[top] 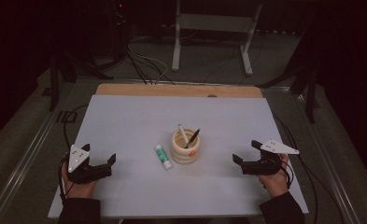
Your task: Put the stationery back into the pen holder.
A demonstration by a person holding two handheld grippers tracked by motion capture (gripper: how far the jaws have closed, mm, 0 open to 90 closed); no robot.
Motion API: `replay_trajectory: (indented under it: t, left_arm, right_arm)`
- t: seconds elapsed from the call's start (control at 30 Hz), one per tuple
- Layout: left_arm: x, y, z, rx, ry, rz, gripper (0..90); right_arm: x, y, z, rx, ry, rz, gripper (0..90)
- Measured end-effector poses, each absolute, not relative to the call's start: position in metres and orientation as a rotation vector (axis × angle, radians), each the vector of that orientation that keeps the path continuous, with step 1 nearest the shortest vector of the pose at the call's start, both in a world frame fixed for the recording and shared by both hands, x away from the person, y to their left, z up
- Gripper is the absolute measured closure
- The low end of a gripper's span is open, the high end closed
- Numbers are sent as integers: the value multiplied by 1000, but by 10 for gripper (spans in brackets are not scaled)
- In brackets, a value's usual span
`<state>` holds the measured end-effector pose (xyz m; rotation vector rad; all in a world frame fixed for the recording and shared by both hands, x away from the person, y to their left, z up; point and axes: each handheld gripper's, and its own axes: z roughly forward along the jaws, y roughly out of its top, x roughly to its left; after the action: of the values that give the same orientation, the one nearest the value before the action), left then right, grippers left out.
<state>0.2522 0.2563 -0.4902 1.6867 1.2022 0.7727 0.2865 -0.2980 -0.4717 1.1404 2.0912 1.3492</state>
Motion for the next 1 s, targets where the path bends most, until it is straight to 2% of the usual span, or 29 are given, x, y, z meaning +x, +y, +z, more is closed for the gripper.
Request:
replay_trajectory:
  t: [1.0]
  left_arm:
    - [274, 229, -453, 1833, 928, 683, 1]
  right_arm:
    - [290, -312, -473, 1145, 2046, 1447, 0]
